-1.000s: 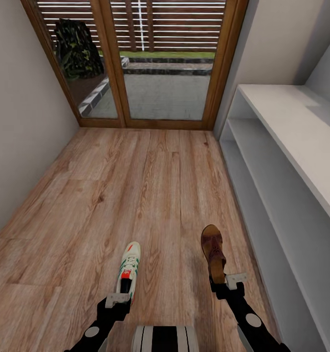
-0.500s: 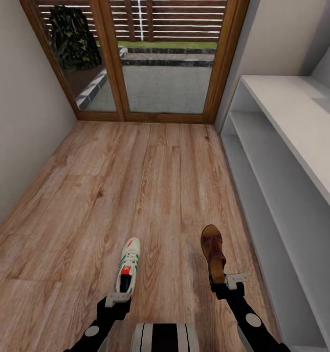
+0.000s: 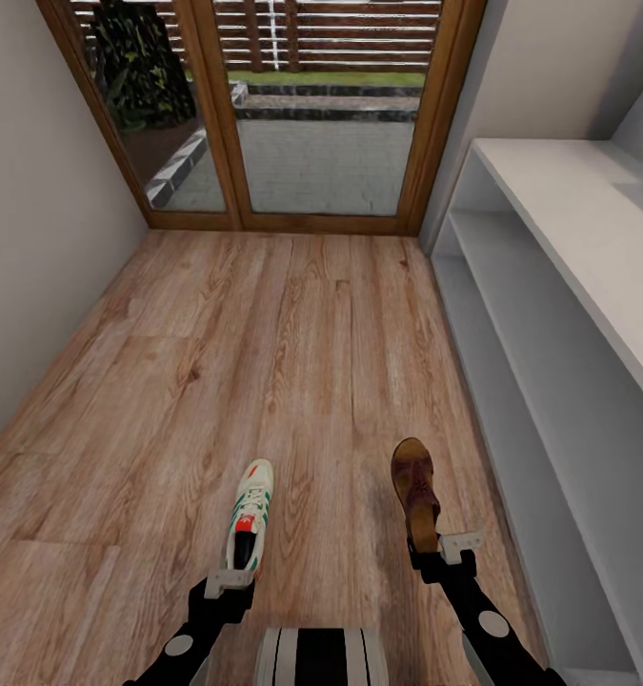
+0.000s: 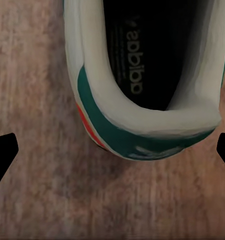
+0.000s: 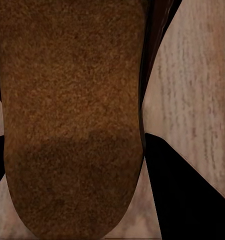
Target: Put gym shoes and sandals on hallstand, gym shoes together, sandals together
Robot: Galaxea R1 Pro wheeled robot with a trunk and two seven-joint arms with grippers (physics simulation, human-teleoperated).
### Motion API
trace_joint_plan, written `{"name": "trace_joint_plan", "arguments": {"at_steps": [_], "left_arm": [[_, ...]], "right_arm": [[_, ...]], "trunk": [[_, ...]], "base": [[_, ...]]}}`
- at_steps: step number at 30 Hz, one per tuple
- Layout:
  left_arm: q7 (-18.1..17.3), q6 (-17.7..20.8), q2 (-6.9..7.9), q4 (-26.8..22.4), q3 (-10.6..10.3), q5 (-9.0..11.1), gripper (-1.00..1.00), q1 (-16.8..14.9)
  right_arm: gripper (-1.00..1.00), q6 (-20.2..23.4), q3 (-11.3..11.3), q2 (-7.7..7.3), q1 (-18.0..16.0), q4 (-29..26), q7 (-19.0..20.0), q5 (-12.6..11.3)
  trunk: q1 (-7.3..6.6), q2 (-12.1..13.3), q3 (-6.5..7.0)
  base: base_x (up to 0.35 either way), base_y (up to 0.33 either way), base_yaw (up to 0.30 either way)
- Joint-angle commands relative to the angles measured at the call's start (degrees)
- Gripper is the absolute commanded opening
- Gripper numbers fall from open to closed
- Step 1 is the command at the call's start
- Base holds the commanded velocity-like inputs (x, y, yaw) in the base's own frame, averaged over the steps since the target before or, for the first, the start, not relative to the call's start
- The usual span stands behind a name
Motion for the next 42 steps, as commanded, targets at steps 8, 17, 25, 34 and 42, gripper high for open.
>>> {"name": "trace_joint_plan", "arguments": {"at_steps": [8, 17, 25, 34, 42], "left_arm": [[0.0, -0.3, -0.05, 0.0, 0.5, -0.6, 1.0, -0.1], [0.0, -0.3, -0.01, 0.0, 0.5, -0.6, 1.0, 0.0], [0.0, -1.6, -0.02, 0.2, 0.5, -0.6, 1.0, 0.0], [0.0, -2.5, -0.03, 0.6, 0.4, -0.7, 1.0, -0.1], [0.0, -2.5, 0.0, 0.7, 0.5, -0.7, 1.0, -0.1]], "right_arm": [[-1.0, -0.1, 0.3, -0.05, 0.0, 0.0, -0.1, -0.2], [-1.0, -0.1, 0.3, -0.05, 0.0, 0.0, -0.1, -0.2], [-1.0, -0.1, 0.3, -0.05, 0.0, 0.0, -0.1, -0.2], [-1.0, -0.1, 0.3, -0.05, 0.0, 0.0, -0.1, -0.2], [-1.0, -0.1, 0.3, -0.05, 0.0, 0.0, -0.1, -0.2]], "trunk": [[0.14, -0.1, -1.37], [0.14, -0.1, -1.37], [0.14, -0.1, -1.37], [0.14, -0.1, -1.37], [0.14, -0.1, -1.37]], "base": [[0.0, 0.0, 0.0], [0.003, 0.0, 0.0], [0.072, 0.0, 0.0], [0.056, 0.0, 0.0], [0.007, 0.0, 0.0]]}}
